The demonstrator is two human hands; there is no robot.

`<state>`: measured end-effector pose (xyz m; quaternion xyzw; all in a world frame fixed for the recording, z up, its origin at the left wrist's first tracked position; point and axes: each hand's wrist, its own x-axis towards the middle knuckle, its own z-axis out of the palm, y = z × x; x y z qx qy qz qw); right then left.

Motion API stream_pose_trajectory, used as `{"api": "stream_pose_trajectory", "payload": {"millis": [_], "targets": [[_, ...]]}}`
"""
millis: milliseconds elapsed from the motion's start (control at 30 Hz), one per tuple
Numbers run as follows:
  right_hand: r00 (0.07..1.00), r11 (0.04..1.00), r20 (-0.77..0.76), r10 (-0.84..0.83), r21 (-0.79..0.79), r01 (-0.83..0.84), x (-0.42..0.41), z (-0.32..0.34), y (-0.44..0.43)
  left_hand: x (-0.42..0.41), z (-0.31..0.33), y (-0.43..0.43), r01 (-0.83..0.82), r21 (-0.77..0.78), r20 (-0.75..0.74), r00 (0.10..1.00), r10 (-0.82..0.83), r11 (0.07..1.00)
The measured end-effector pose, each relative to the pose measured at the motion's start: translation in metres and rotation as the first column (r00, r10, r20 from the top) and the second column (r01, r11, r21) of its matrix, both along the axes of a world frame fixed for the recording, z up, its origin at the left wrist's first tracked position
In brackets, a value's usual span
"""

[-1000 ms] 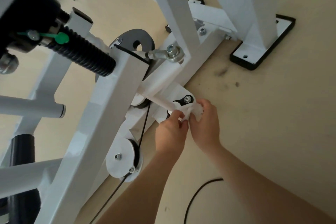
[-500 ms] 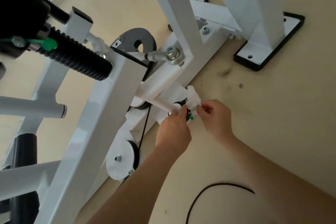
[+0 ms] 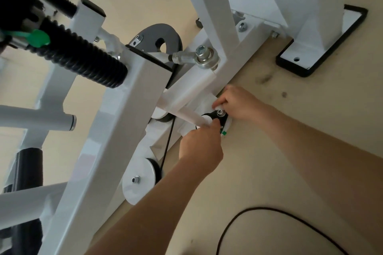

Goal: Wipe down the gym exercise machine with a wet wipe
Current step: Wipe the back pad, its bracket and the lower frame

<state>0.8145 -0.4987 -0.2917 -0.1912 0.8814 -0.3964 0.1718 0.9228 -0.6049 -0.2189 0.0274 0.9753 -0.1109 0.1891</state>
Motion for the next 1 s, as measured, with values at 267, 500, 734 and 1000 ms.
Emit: {"api": "stream_pose_trajectory", "payload": {"millis": [267,500,734,1000], "targets": [[0.999,0.997,-0.040,-0.035,0.071,0.037,-0.012,0.003,-0.042,0.007,-0.004,-0.009,-0.011,0.130,-0.025,1.000,0.014,0.991],[0.899,0.864,0.123,-0.419,-0.252,0.437,0.003,-0.023,-0.011,0.008,-0.006,-0.012,-0.035,0.204,-0.018,0.999,0.039,0.978],[0.804,0.731,0.120,-0.583,-0.355,0.583,0.107,-0.037,-0.014,0.028,-0.021,-0.013,-0.104,0.435,-0.081,0.985,0.154,0.895],[0.767,0.689,0.150,-0.624,-0.356,0.631,0.079,-0.020,-0.009,0.038,-0.024,-0.012,-0.267,0.637,-0.080,0.910,0.406,0.723]]}}
